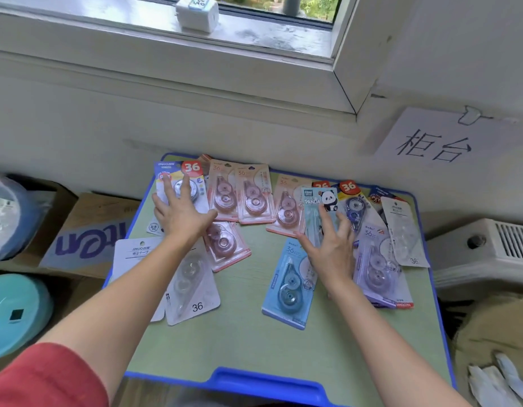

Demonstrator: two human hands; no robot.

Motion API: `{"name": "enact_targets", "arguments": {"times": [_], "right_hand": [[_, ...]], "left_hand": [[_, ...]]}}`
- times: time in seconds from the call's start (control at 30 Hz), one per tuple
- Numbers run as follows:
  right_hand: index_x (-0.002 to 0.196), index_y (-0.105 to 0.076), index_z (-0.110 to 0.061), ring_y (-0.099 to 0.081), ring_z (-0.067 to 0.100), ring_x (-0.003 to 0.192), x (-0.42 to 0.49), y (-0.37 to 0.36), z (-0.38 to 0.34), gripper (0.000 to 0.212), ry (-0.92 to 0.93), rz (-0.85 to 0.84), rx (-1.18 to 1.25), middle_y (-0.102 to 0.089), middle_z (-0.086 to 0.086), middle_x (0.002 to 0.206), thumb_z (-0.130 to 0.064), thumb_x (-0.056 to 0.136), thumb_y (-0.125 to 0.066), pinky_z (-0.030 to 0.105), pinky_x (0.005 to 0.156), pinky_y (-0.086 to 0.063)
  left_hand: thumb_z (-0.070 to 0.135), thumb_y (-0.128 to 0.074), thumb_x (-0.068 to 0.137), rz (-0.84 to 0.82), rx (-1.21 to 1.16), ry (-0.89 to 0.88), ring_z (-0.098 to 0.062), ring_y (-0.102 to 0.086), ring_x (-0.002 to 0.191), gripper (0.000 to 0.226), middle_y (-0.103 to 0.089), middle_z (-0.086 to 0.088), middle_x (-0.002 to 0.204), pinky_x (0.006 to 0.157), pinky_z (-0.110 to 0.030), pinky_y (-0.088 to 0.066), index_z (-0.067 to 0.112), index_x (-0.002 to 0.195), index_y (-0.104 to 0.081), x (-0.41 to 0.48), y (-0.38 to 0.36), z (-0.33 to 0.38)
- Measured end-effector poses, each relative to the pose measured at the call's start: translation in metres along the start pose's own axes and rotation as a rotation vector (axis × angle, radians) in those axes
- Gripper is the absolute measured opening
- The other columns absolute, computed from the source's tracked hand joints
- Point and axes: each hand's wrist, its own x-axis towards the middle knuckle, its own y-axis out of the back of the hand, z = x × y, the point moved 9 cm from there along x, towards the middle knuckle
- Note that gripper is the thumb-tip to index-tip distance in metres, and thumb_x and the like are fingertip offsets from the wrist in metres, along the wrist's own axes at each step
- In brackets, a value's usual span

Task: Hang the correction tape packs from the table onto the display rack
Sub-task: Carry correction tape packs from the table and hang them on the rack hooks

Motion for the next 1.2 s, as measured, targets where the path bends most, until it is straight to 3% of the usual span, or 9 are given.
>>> {"name": "enact_targets", "arguments": {"times": [0.23, 0.37, 0.5, 0.6, 0.97, 1.2], "right_hand": [[0.147, -0.029, -0.029, -0.029, 0.031, 0.135, -0.041, -0.005, -0.030, 0.069, -0.030, -0.014, 0.028, -0.024, 0.014, 0.150, -0.046, 0.088, -0.060, 0.040, 0.107, -0.029], [0.147, -0.030, -0.032, -0.028, 0.029, 0.135, -0.091, -0.002, -0.031, 0.069, -0.154, 0.067, -0.047, -0.025, 0.014, 0.150, -0.049, 0.087, -0.059, 0.039, 0.107, -0.025], [0.146, -0.033, -0.034, -0.032, 0.030, 0.133, -0.165, -0.001, -0.025, 0.067, -0.305, 0.160, -0.054, -0.026, 0.011, 0.151, -0.050, 0.086, -0.060, 0.040, 0.102, -0.029], [0.145, -0.034, -0.034, -0.034, 0.032, 0.131, -0.227, -0.001, -0.017, 0.066, -0.404, 0.208, -0.053, -0.029, 0.011, 0.149, -0.049, 0.086, -0.060, 0.041, 0.100, -0.031], [0.145, -0.032, -0.036, -0.029, 0.029, 0.134, -0.473, 0.021, 0.052, 0.066, -0.828, 0.432, 0.034, -0.026, 0.006, 0.150, -0.050, 0.087, -0.060, 0.041, 0.103, -0.026], [0.145, -0.030, -0.039, -0.027, 0.027, 0.136, -0.675, 0.032, 0.102, 0.068, -1.117, 0.547, 0.079, -0.022, 0.006, 0.153, -0.052, 0.086, -0.060, 0.038, 0.104, -0.024]], "left_hand": [[0.052, -0.068, 0.078, 0.017, -0.046, -0.193, -0.040, 0.002, 0.143, 0.095, 0.008, -0.001, 0.160, 0.115, -0.050, -0.007, 0.030, 0.152, -0.012, -0.027, 0.016, 0.008], [0.042, -0.068, 0.078, -0.073, -0.074, -0.362, -0.038, 0.004, 0.144, 0.095, 0.010, 0.003, 0.160, 0.116, -0.050, -0.007, 0.034, 0.152, -0.009, -0.052, 0.016, 0.017], [0.049, -0.065, 0.079, -0.133, -0.088, -0.552, -0.037, 0.001, 0.144, 0.089, 0.006, 0.002, 0.160, 0.115, -0.049, -0.007, 0.031, 0.151, -0.016, -0.096, 0.014, 0.017], [0.041, -0.067, 0.079, -0.193, -0.056, -0.689, -0.038, -0.002, 0.144, 0.090, 0.001, -0.002, 0.160, 0.115, -0.050, -0.010, 0.030, 0.152, -0.016, -0.138, 0.008, 0.016], [0.041, -0.064, 0.074, -0.389, 0.026, -1.209, -0.038, -0.012, 0.141, 0.089, -0.007, -0.006, 0.159, 0.114, -0.045, -0.016, 0.025, 0.151, -0.021, -0.365, -0.040, 0.032], [0.038, -0.069, 0.074, -0.527, 0.121, -1.451, -0.040, -0.014, 0.139, 0.092, -0.009, -0.009, 0.158, 0.111, -0.050, -0.021, 0.024, 0.151, -0.020, -0.555, -0.075, -0.003]]}}
